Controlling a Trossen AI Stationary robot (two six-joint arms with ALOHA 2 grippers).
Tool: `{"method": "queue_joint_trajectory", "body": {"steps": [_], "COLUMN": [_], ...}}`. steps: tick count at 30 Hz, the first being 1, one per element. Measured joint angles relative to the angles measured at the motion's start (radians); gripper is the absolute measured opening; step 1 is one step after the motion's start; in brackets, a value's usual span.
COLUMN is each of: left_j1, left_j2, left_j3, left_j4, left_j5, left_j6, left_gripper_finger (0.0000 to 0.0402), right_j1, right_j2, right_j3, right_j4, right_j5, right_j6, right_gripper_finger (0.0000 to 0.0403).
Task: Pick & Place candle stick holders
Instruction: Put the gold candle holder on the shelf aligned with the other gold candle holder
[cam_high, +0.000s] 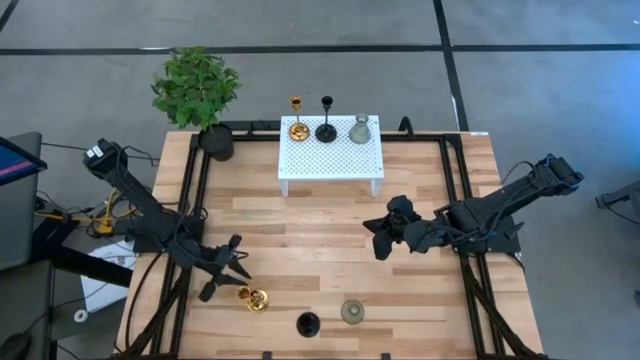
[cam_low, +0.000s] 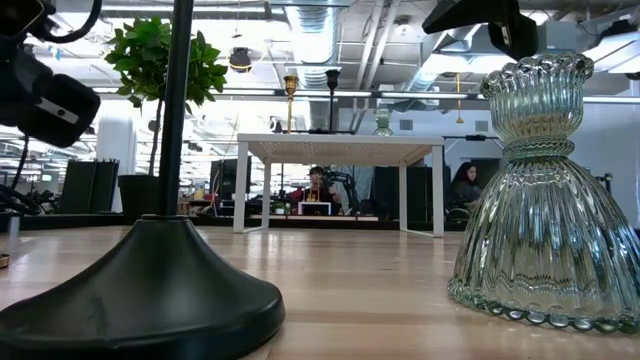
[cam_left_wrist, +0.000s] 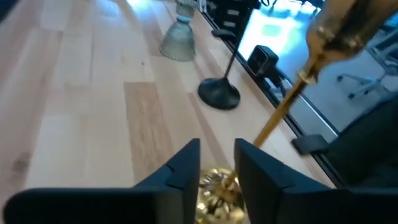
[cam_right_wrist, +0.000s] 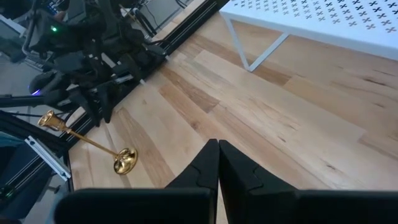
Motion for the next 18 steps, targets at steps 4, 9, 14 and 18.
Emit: {"method": "queue_joint_trajectory", "body": {"steps": [4,9,14,18], "left_j1": [-0.001,-0.001,-0.001,-0.001], "left_j2": [0.023,0.054,0.110,0.171], "left_j3": [0.000,0.000,0.000,0.000], "left_j4": [0.014,0.060,0.073,0.160], "left_j5": [0.046,0.052,0.053,0.053], "left_j6": [0.009,0.012,0.012,0.004], "left_gripper_finger": [0.0140,0.0184,0.0218,0.0234], "right_j1": [0.000,0.000,0.000,0.000], "right_j2": [0.000,0.000,0.000,0.000], "right_j3": [0.000,0.000,0.000,0.000], "right_j4": [0.000,0.000,0.000,-0.001], "right_j5": [0.000,0.000,0.000,0.000], "right_j6": [0.000,0.000,0.000,0.000], "right_gripper_finger": [0.0000,0.0000,0.0000,0.0000]}}
